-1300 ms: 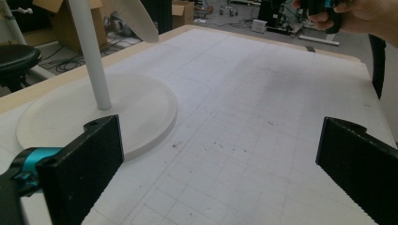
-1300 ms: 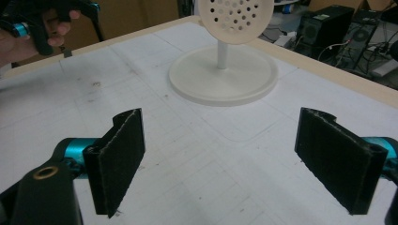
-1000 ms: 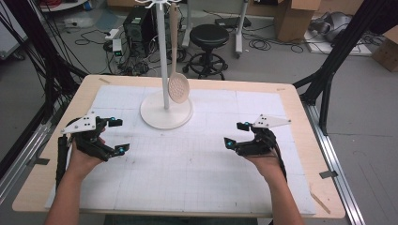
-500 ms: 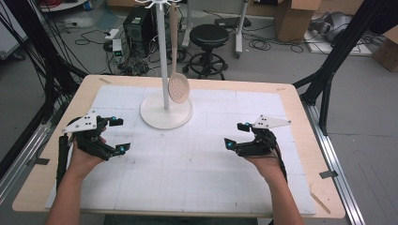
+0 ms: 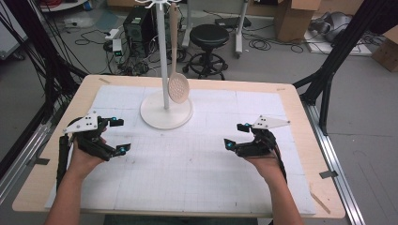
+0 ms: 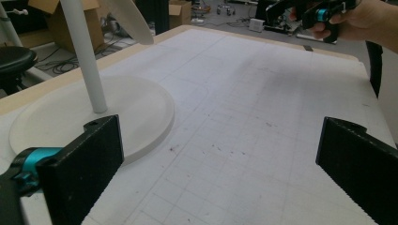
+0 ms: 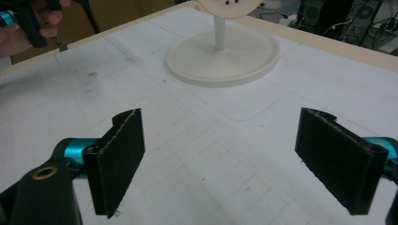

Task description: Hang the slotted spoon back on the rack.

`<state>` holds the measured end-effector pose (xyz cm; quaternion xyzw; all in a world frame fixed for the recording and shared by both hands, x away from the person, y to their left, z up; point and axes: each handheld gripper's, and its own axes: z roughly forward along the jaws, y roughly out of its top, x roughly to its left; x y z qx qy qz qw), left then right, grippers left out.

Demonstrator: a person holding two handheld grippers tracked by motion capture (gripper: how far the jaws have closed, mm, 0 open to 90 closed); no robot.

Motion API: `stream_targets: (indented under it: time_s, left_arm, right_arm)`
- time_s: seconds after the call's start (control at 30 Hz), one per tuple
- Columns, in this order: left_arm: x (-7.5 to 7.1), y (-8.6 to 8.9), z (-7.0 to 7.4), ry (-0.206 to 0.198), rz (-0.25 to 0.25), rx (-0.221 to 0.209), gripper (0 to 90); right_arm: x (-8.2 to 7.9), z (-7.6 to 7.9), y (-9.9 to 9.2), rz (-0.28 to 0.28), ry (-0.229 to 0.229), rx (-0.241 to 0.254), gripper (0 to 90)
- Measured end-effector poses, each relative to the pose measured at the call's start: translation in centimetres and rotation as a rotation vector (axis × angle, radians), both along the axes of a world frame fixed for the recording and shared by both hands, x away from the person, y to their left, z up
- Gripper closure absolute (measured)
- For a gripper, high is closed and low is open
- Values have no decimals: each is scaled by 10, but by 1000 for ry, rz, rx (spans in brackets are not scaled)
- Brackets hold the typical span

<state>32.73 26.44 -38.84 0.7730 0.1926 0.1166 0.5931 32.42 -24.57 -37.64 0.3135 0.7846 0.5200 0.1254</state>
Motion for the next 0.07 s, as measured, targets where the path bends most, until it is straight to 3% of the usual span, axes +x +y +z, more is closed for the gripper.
stream_targets:
  time_s: [0.07]
  left_arm:
    - [0,0,0,0,0,4,17]
  right_arm:
    - [1,-1,1,0,3,1,151]
